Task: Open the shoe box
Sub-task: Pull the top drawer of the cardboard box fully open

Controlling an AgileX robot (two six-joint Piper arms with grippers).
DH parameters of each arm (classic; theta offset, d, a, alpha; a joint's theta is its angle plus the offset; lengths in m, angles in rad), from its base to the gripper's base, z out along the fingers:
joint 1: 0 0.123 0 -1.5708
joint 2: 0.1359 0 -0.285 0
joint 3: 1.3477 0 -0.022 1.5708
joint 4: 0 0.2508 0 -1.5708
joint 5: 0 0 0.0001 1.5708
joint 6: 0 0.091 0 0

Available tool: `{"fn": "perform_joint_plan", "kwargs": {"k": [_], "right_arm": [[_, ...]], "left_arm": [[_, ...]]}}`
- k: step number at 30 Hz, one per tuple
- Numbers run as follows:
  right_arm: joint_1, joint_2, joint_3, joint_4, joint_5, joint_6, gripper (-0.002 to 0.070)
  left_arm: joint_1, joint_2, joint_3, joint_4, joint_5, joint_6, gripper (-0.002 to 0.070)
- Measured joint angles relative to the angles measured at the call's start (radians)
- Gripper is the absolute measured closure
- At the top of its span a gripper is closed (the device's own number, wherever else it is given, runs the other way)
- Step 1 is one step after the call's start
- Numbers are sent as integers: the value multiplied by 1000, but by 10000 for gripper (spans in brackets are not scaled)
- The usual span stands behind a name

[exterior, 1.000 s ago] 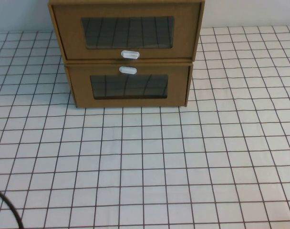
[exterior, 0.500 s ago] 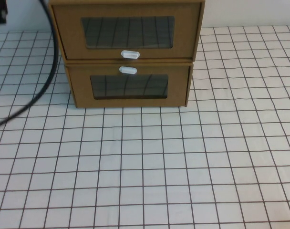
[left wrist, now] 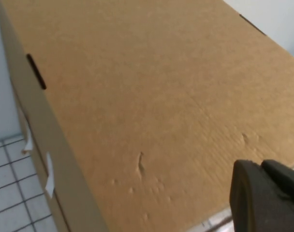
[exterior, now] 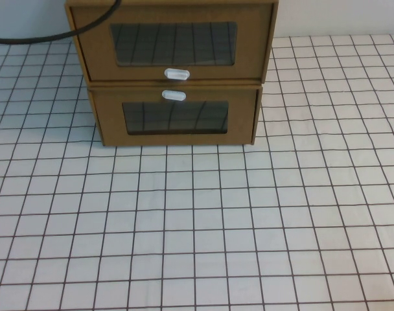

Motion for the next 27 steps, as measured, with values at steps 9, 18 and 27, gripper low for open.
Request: {"fn": "perform_joint_plan", "kwargs": {"k": [9,18,27], "right_arm": [[0,0,0,0,0,0,689],[0,0,0,277,-213,0,689],[0,0,1,510,-476,0,689]], "left_arm": [[0,136,-75,-202,3,146,677],[0,198,-152,-244,53,165,677],[-31,212,-162,-235,65,165,677]]}}
